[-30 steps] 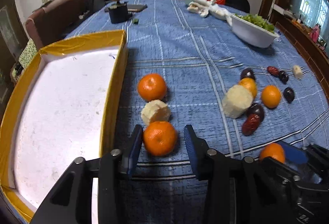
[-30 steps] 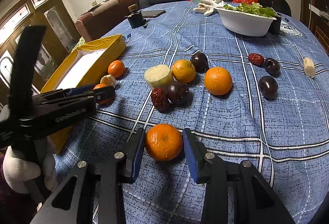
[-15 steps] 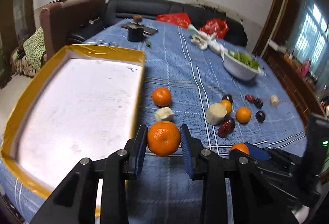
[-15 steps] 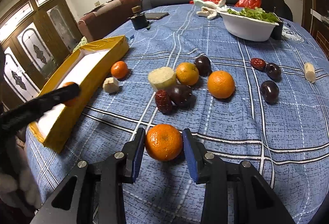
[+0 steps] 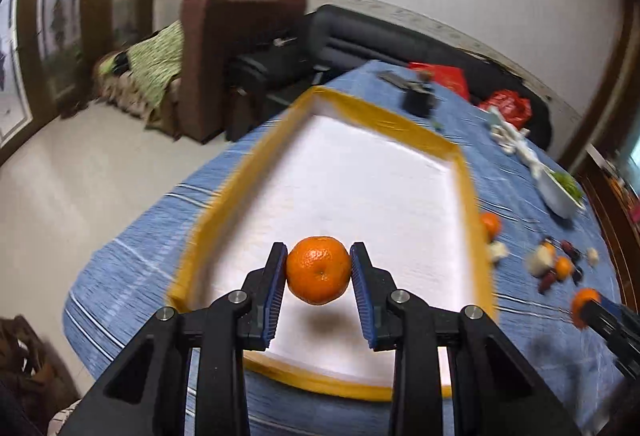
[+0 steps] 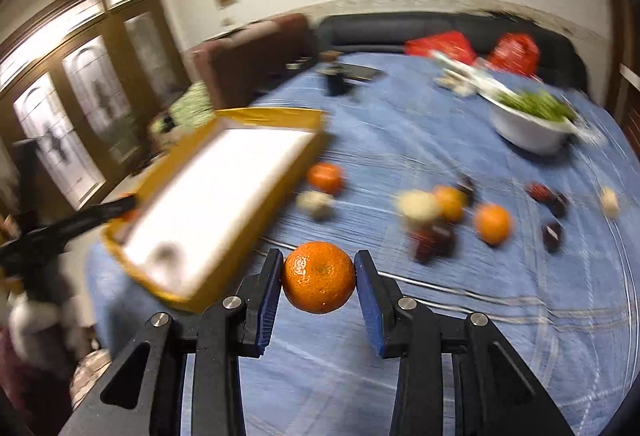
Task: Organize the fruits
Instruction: 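Carry both oranges over the yellow tray and open both grippers to drop them, then return to the table and grasp a large orange with the right gripper, then grasp a red date with the left gripper while the right gripper holds the orange, then carry the date and orange over the tray and open both grippers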
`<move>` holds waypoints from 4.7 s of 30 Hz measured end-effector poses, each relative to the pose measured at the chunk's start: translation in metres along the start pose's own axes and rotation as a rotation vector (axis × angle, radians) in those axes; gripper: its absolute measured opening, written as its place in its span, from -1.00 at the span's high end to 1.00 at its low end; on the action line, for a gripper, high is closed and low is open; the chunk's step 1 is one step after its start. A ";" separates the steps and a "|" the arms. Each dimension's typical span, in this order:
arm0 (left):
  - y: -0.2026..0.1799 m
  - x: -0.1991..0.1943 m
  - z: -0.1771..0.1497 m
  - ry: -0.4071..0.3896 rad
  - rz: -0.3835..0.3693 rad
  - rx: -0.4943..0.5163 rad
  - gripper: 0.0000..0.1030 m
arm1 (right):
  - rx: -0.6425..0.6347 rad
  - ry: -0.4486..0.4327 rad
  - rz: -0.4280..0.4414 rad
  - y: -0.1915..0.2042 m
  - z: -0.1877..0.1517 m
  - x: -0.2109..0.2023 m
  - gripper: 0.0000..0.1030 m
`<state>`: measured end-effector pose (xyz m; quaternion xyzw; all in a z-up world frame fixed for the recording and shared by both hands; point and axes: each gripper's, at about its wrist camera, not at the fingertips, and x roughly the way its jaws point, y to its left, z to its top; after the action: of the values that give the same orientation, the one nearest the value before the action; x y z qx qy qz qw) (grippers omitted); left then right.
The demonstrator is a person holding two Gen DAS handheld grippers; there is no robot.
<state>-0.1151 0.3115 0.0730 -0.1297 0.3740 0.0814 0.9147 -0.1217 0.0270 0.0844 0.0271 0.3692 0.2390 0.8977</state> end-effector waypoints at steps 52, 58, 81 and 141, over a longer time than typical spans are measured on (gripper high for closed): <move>-0.029 -0.079 -0.036 0.012 -0.218 -0.083 -0.69 | 0.124 0.015 -0.043 -0.030 -0.028 -0.018 -0.37; -0.055 -0.058 -0.042 0.085 -0.258 -0.045 -0.70 | 0.248 0.006 -0.169 -0.107 -0.027 -0.036 -0.38; -0.184 -0.008 -0.058 0.167 -0.292 0.275 -0.69 | 0.288 0.080 -0.227 -0.166 0.008 0.052 0.26; 0.025 -0.002 0.013 -0.006 -0.108 -0.091 0.62 | -0.158 0.063 0.093 0.078 0.028 0.056 0.23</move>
<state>-0.1140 0.3390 0.0784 -0.1907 0.3595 0.0493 0.9121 -0.1000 0.1246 0.0863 -0.0341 0.3756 0.3095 0.8729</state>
